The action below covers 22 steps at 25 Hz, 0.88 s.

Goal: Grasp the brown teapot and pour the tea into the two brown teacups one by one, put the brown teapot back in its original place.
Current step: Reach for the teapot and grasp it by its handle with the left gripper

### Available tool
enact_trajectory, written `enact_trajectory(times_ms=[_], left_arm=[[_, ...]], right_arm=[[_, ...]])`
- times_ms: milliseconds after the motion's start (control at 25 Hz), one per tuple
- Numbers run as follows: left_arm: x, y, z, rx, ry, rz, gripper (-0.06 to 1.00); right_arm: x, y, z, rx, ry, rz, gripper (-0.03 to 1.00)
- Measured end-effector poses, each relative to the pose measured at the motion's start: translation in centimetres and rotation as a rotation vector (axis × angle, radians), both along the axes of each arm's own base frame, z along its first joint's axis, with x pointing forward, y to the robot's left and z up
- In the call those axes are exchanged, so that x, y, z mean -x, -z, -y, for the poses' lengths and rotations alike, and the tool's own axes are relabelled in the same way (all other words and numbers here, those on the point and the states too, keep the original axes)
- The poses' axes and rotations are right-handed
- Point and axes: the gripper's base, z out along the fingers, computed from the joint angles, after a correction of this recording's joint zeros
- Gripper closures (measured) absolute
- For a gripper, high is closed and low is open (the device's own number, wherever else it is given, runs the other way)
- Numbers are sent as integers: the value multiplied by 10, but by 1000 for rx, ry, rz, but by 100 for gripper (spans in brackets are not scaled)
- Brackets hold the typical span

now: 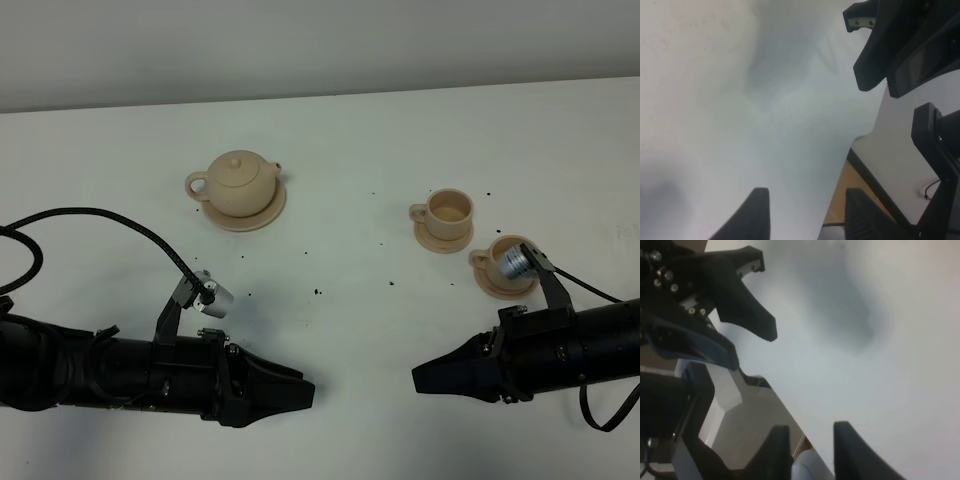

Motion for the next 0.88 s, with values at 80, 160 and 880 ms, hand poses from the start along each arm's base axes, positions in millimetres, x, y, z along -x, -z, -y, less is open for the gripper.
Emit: enact_trajectory(times_ms=[80,160,880], left_arm=[[0,0,0,0,0,0,54],[0,0,0,0,0,0,54],[0,-1,0,12,-3,-6,54]], right_arm=[[0,0,0,0,0,0,72],[0,0,0,0,0,0,72],[9,-51,19,154,39,180,72]])
